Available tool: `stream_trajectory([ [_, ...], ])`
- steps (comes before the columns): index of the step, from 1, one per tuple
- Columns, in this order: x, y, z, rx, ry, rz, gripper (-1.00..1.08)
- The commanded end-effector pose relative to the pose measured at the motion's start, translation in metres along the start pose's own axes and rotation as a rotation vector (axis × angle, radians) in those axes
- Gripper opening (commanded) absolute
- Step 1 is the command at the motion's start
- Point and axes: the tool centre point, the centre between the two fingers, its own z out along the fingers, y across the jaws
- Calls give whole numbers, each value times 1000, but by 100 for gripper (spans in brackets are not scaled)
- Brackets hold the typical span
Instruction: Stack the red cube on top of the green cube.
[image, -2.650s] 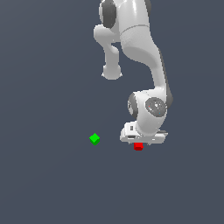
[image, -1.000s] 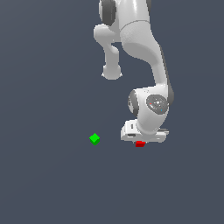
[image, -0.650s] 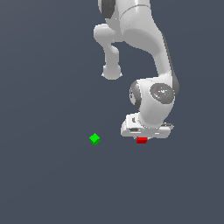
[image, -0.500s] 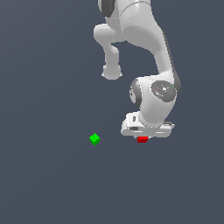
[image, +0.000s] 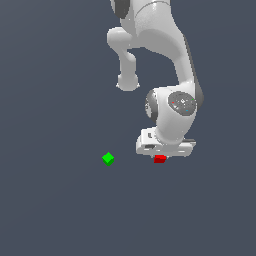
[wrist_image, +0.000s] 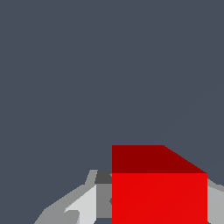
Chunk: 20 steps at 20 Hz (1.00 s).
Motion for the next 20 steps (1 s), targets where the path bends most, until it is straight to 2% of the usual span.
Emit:
stream_trajectory([
  [1,-1,13,3,0,1,2,-100],
  [5,-5,45,10,0,1,2,-100],
  [15,-16,159,38,-1,0,2,-100],
  [20,-19,201,48,-1,0,2,-100],
])
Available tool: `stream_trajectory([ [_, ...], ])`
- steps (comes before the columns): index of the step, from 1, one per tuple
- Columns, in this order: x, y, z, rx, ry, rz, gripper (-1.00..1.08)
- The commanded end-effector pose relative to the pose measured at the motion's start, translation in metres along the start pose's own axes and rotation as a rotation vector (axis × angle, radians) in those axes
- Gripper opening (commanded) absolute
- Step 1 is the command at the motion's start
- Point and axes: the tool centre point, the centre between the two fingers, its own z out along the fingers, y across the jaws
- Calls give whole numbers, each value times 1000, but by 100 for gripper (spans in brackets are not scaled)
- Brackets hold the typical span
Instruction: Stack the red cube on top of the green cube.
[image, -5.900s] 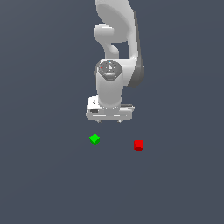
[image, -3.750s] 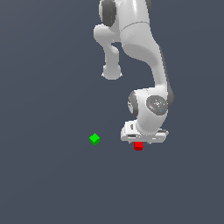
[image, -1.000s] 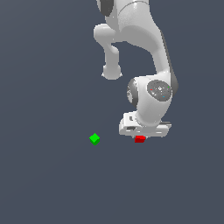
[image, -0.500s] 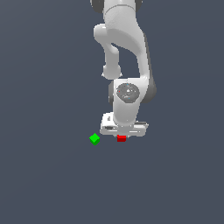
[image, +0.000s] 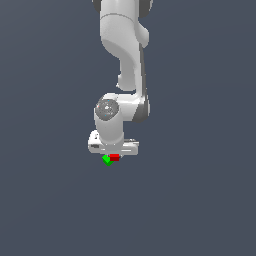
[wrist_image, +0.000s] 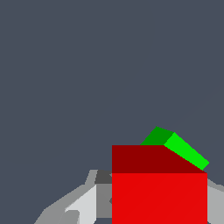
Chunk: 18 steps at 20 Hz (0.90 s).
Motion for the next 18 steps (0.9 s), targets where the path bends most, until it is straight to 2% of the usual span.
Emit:
stream_trajectory([
  [1,-1,17,4,0,1,-3,-100],
  [8,-1,36,9,0,1,-3,-100],
  [9,-1,36,9,0,1,-3,100],
  [18,-1,36,9,0,1,-3,100],
])
